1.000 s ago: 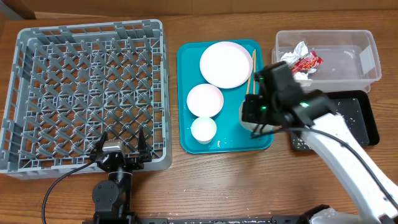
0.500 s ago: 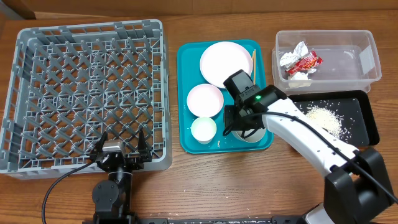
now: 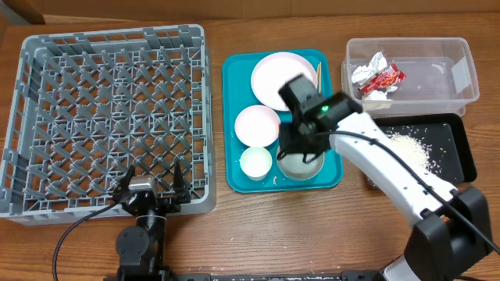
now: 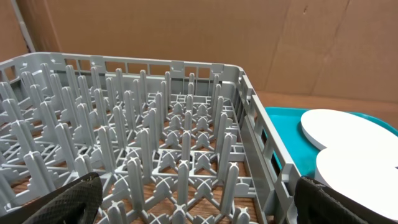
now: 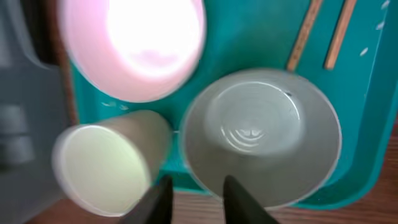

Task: Sort waste into correct bins and load items into the dishwasher
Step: 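Return the emptied bowl to the teal tray and release it, then reach the right gripper to the paper cup on the teal tray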

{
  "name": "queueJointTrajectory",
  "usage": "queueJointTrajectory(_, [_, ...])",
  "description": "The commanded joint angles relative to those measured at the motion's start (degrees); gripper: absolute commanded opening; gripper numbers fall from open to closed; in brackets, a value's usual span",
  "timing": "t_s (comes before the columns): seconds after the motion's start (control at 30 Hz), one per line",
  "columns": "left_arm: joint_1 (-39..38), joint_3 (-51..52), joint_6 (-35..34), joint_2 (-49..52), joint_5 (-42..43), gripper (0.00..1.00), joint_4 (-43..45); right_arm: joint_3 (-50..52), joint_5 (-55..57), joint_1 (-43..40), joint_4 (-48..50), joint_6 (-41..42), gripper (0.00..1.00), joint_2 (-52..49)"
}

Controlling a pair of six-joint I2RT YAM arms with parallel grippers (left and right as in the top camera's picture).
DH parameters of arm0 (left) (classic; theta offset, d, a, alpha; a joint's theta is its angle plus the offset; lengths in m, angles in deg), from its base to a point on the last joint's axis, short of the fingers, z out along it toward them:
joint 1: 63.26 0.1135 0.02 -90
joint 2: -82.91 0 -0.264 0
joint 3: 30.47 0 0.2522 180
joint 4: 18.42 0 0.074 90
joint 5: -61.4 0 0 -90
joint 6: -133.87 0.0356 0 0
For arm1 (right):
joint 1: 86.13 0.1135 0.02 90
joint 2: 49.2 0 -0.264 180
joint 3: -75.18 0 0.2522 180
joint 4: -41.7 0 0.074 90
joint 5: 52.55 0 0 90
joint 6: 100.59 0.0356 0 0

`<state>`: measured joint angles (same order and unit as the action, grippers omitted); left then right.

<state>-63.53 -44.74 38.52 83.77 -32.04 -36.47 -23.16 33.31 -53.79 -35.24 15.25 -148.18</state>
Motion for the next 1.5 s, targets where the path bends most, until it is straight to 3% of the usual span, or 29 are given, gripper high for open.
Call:
queueJointTrajectory(0.0, [0.3,0.2,1.5,-0.6,0.3,1.00,0.1,-7.2,-0.4,0.1,-1.2,-0.8,0.47,0.4])
queueJointTrajectory(0.13, [0.3,0.2,1.6,-0.6,0.3,1.00,0.1,-10.6,-2.8,0.1,0.9,-0.8,0.56,0.4])
queueJointTrajectory(0.3, [0.3,0.2,1.5,-0.6,0.3,1.00,0.1,-10.3,-3.5,0.2,3.5,-0.5,0.59,-0.1])
queueJointTrajectory(1.47, [0.3,0.2,1.5,-0.6,0.3,1.00,0.1,-10.3,-3.5,0.2,-5.6,4.5,0.54,-1.3])
